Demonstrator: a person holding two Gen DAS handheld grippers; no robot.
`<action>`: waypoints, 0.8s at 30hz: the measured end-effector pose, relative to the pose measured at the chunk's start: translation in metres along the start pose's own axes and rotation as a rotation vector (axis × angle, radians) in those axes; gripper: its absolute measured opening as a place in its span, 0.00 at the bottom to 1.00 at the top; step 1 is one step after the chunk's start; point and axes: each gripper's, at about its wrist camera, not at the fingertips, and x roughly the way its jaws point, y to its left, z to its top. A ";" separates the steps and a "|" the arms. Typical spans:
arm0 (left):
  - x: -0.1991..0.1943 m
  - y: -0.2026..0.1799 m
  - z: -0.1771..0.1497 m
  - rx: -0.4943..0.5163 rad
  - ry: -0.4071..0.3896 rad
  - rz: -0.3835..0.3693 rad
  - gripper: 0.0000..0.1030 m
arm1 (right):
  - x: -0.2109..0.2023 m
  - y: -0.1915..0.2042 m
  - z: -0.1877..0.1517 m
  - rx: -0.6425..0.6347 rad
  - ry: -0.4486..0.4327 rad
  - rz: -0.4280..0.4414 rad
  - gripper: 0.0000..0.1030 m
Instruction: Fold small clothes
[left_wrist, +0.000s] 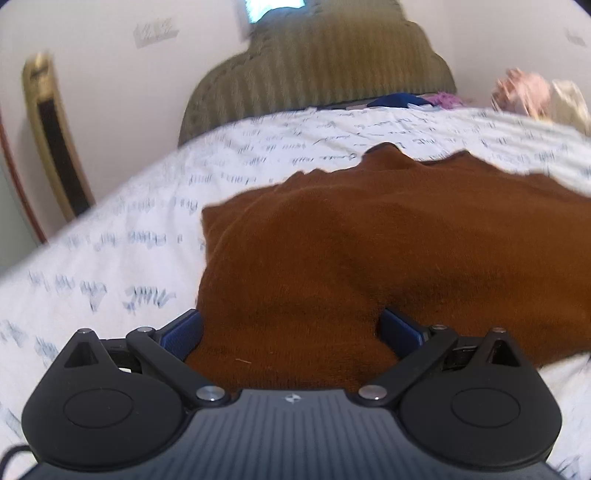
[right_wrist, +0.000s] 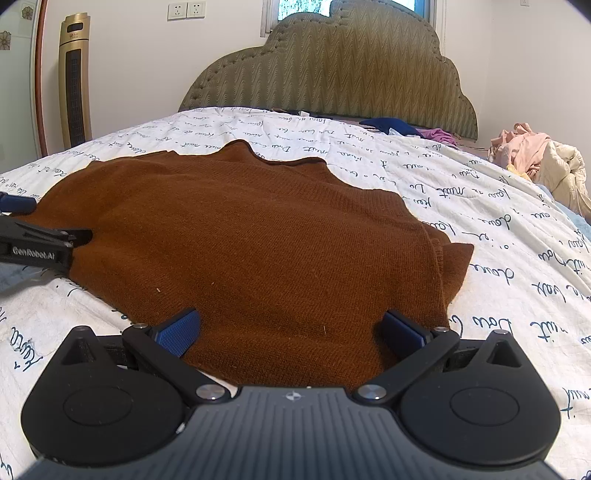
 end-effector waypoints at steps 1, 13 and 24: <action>-0.001 0.003 0.001 -0.039 0.012 -0.006 1.00 | 0.000 0.000 0.000 0.000 0.000 0.000 1.00; -0.002 -0.007 -0.004 -0.020 -0.003 0.039 1.00 | 0.000 0.000 0.000 0.000 0.000 0.000 1.00; -0.002 -0.010 -0.004 -0.002 -0.006 0.054 1.00 | 0.000 0.000 0.000 0.000 0.001 0.000 1.00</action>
